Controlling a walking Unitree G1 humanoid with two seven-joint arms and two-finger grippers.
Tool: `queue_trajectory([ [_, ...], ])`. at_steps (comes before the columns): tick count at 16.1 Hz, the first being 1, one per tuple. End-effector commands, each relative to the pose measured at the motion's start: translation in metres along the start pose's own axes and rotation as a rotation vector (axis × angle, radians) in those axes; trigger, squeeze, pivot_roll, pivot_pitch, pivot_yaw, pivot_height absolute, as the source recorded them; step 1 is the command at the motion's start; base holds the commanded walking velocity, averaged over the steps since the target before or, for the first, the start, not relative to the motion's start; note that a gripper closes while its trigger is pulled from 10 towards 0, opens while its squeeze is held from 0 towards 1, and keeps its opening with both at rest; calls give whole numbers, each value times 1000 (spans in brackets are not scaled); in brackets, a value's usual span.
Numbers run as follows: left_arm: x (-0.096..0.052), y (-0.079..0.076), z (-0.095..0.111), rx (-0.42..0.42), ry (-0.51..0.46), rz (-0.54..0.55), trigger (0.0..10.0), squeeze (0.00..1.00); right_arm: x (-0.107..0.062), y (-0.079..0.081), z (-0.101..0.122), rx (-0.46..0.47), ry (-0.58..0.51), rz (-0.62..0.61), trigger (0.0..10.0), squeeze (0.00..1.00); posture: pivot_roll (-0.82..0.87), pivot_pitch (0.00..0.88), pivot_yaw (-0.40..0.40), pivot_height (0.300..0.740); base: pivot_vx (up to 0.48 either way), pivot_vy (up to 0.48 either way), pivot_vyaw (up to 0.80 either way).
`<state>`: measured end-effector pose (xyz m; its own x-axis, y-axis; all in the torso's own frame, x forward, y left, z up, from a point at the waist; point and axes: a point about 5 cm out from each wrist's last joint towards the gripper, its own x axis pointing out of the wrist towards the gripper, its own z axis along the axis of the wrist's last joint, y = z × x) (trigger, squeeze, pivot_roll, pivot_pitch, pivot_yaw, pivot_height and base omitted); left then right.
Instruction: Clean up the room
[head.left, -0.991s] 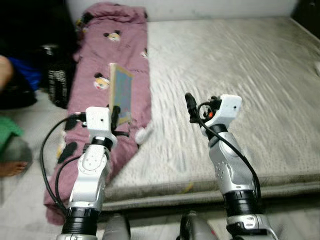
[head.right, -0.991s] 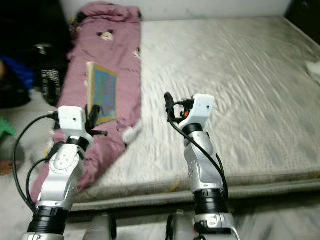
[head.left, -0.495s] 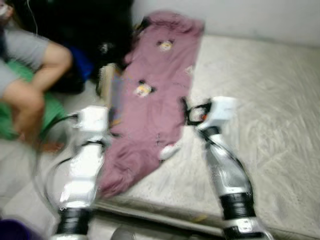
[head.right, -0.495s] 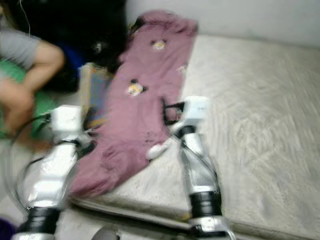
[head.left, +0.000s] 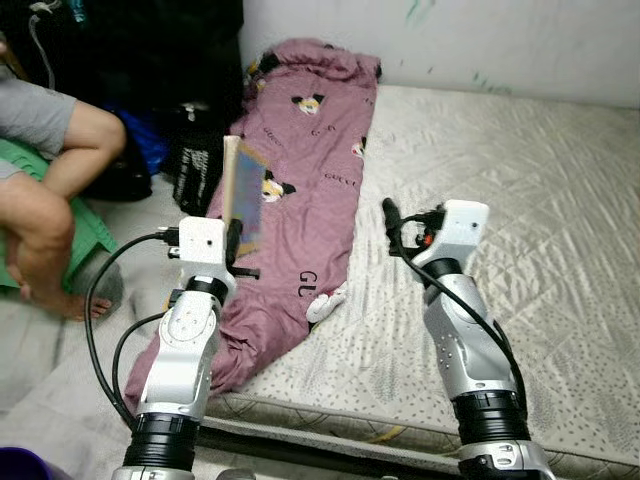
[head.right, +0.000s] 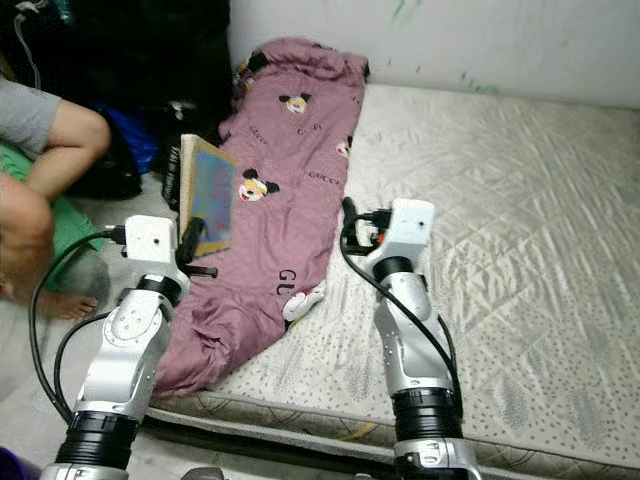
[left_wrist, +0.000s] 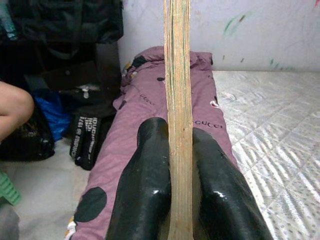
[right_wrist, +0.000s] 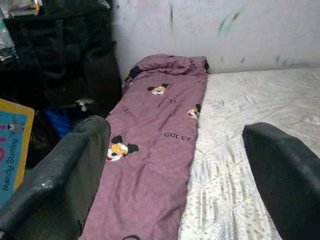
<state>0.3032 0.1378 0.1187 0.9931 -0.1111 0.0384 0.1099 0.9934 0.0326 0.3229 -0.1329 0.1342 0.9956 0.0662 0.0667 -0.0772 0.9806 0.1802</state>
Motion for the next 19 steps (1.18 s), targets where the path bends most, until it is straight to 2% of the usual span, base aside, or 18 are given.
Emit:
queue_trajectory([
  [1, 2, -5, 7, -5, -33, -21, 10000, 0, 2, 1, -1, -5, 20, -13, 10000, 0, 49, 0, 6, 740, 0, 0, 0],
  [4, 2, -12, 7, -16, -32, -43, 10000, 0, 2, 3, 0, -12, 20, -6, 10000, 0, 45, 0, -2, 740, 0, 0, -671],
  [9, 1, -12, 5, -19, -23, -41, 10000, 0, 4, 2, 1, -22, 22, 4, 10000, 0, 45, 0, -4, 740, 0, 0, 0],
  [14, 2, -12, 4, -14, -17, -41, 10000, 0, 5, 3, 0, -19, 25, 8, 10000, 0, 48, 0, -4, 740, 0, -50, -615],
  [19, 1, -15, 1, -20, -8, -47, 10000, 0, 6, 1, 0, -44, 24, -2, 10000, 0, 46, 0, -2, 740, 0, 0, 0],
])
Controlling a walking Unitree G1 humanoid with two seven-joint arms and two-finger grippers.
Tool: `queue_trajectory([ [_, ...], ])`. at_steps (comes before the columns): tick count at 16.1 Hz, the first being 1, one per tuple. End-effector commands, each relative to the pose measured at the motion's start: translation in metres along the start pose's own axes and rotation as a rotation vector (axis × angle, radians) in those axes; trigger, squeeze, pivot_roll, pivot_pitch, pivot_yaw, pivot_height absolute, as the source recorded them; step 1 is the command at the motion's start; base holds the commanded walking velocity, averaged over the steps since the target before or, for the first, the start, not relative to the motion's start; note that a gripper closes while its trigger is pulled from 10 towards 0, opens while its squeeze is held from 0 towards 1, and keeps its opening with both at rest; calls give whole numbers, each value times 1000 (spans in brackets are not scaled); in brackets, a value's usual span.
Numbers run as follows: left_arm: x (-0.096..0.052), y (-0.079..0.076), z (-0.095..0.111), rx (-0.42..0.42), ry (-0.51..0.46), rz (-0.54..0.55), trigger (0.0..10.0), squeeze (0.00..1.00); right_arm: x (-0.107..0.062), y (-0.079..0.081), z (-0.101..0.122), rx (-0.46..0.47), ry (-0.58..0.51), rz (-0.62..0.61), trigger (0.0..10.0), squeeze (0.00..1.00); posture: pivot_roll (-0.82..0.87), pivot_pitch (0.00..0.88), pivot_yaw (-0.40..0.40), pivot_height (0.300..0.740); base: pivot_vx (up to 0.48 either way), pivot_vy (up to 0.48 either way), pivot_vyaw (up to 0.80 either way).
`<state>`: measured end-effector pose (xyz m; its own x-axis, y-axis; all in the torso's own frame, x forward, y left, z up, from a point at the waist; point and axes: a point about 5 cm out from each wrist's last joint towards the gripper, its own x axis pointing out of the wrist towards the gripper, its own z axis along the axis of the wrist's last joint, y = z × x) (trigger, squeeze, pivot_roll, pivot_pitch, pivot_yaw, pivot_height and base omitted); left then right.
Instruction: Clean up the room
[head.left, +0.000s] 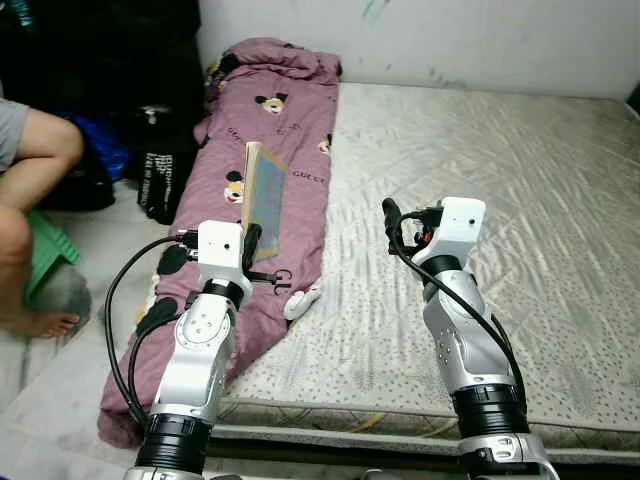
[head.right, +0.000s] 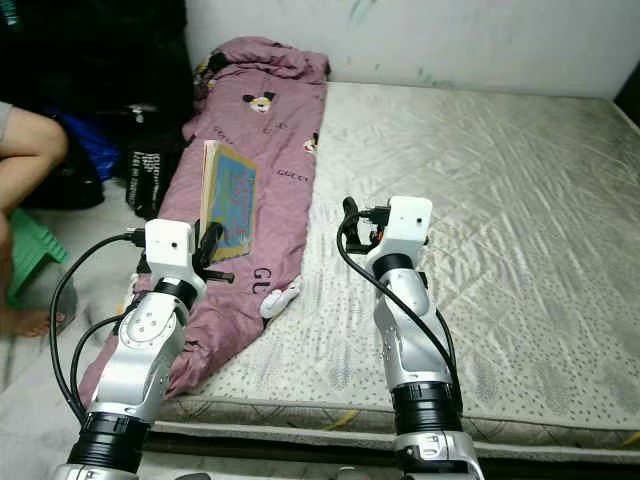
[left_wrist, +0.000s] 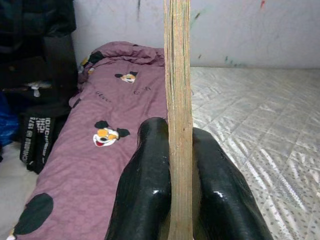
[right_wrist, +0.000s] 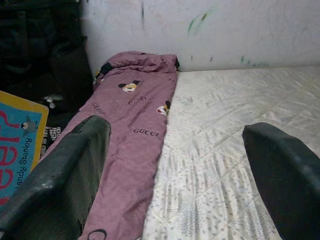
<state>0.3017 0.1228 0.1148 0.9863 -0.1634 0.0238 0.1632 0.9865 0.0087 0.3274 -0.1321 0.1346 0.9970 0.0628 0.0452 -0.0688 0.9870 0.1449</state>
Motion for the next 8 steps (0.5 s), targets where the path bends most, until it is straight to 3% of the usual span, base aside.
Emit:
queue_trajectory([
  [1, 1, 0, 4, 7, -19, 6, 10000, 0, 1, 1, -1, -7, 5, 4, 10000, 0, 46, 0, -1, 740, 0, 0, 0],
  [4, 1, 1, 4, 7, -17, 8, 10000, 0, 0, 1, -2, -11, 8, 3, 10000, 0, 46, 0, -1, 740, 0, -216, 0],
  [8, 1, 1, 3, 4, -15, 8, 10000, 0, 0, 1, -2, -15, 11, -2, 10000, 0, 45, 0, 0, 740, 0, -352, -656],
])
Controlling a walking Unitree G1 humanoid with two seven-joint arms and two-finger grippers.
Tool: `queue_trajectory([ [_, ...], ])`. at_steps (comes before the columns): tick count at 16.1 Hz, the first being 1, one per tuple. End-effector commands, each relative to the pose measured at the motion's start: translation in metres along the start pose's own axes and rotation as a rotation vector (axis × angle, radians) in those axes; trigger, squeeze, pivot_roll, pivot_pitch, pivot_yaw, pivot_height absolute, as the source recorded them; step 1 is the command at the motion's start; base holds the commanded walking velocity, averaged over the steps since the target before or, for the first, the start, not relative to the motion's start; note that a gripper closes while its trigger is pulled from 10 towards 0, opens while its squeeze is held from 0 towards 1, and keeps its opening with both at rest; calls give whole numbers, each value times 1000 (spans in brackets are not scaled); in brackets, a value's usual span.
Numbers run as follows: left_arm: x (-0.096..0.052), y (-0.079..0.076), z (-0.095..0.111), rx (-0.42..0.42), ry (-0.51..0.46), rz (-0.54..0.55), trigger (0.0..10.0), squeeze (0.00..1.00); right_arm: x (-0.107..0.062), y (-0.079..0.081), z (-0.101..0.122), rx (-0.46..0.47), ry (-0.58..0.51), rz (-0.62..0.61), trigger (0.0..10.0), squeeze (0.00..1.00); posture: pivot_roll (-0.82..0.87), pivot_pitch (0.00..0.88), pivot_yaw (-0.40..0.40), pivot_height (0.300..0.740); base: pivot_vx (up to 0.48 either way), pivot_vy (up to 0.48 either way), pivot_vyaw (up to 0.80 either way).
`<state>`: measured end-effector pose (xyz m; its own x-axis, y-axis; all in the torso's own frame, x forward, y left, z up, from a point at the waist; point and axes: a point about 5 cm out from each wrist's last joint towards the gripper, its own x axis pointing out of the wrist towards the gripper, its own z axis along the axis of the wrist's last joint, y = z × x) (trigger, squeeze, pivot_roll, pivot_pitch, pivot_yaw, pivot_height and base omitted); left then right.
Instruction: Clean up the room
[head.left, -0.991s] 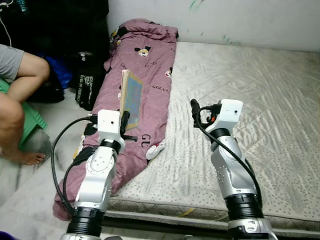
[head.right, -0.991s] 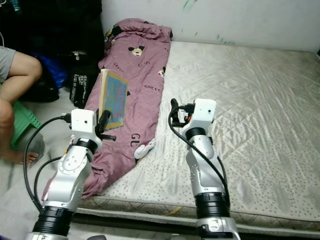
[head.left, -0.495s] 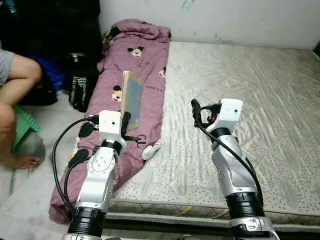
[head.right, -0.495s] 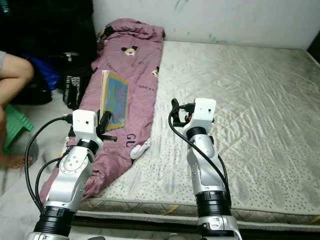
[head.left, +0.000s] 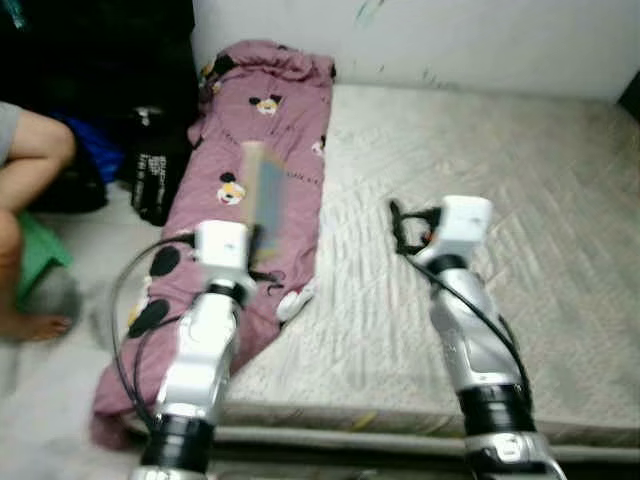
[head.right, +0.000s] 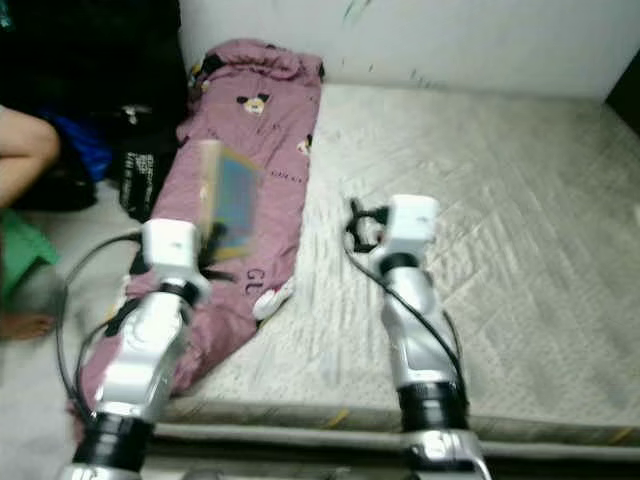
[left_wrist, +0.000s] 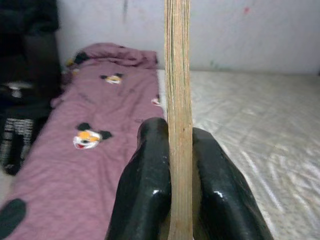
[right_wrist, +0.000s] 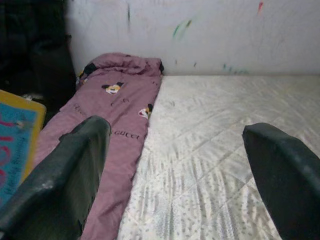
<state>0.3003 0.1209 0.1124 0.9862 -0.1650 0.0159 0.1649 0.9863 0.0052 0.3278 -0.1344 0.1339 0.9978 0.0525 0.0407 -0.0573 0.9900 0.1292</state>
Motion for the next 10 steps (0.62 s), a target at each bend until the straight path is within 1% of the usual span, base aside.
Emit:
queue_trajectory([
  [1, 2, 3, 6, 7, -22, 9, 10000, 0, 0, 3, -2, 1, 8, 9, 10000, 0, 45, 0, 0, 740, 0, -349, -525],
  [4, 2, 2, 5, 4, -22, 7, 10000, 0, 0, 3, -2, 1, 8, 10, 10000, 0, 43, 0, 1, 740, 0, -335, -456],
  [7, 2, 2, 9, -15, -58, 38, 10000, 0, 0, 3, -2, 1, 7, 11, 10000, 0, 43, 0, 2, 740, 0, 0, 0],
  [10, 2, 6, 7, -23, -52, 72, 10000, 0, -1, 3, -2, -2, 7, 12, 10000, 0, 43, 0, 0, 740, 0, 0, 0],
])
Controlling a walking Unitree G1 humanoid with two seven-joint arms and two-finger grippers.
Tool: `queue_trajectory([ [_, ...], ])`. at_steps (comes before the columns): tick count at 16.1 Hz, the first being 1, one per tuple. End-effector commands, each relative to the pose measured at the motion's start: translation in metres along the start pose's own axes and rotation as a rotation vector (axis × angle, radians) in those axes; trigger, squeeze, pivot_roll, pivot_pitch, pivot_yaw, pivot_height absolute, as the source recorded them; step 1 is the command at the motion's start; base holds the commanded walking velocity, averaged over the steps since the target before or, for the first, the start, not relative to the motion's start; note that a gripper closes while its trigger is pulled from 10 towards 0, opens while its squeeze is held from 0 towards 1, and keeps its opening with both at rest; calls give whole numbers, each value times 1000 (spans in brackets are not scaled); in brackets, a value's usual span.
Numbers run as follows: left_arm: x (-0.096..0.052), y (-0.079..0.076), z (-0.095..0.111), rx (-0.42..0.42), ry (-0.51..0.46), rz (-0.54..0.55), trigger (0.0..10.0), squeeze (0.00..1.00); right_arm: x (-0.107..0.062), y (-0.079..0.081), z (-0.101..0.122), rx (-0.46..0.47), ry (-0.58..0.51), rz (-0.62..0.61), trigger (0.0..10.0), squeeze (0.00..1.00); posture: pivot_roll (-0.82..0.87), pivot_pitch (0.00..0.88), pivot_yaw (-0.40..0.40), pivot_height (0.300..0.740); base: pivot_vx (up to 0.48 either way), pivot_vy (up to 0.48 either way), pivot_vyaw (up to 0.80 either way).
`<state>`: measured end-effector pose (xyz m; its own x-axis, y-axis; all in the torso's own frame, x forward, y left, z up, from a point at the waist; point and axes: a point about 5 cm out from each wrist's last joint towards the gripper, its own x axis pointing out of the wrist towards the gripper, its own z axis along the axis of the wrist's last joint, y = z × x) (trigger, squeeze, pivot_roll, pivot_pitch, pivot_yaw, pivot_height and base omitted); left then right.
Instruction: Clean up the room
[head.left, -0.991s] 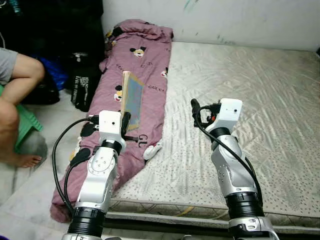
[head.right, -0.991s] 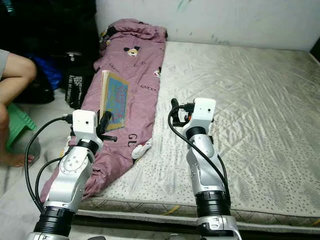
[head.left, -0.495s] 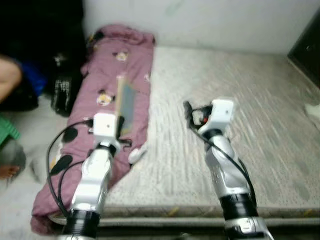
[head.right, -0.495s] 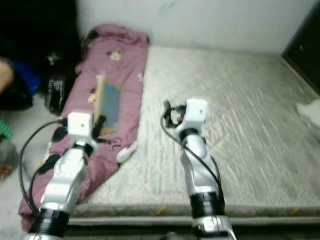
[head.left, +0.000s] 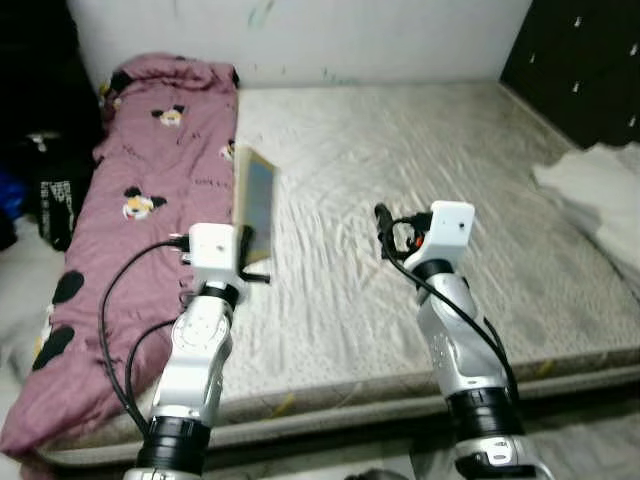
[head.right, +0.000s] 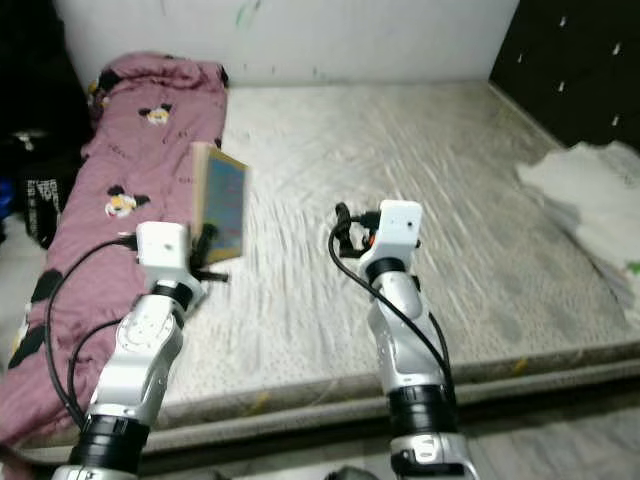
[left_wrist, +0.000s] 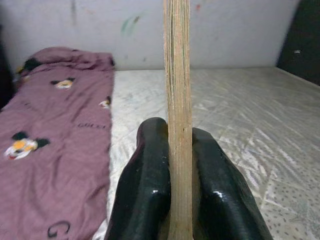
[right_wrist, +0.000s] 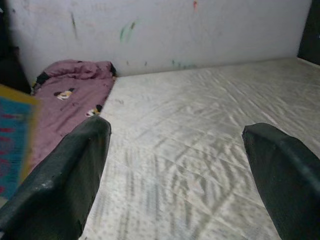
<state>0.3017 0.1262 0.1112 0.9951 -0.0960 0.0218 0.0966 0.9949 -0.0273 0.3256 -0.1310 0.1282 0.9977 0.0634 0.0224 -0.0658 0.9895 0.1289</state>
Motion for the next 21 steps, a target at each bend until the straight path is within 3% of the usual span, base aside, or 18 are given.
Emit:
queue_trajectory([
  [1, 2, 1, 9, 16, -48, 9, 10000, 0, 1, 1, 4, -3, -12, 4, 10000, 0, 43, 0, 0, 740, 0, 0, 0],
  [2, 2, 1, 9, 46, -57, 25, 10000, 0, 2, 1, 4, -9, -14, 8, 10000, 0, 43, 0, 0, 740, 0, 0, 0],
  [12, 4, 0, 8, 39, -41, 2, 10000, 0, 2, 2, 3, -19, -10, 15, 10000, 0, 41, 0, -2, 740, 0, 0, 0],
  [21, 4, -2, 7, 30, -39, -10, 10000, 0, 1, 6, 1, -4, -4, 53, 10000, 0, 40, 0, -3, 740, 0, -340, 168],
])
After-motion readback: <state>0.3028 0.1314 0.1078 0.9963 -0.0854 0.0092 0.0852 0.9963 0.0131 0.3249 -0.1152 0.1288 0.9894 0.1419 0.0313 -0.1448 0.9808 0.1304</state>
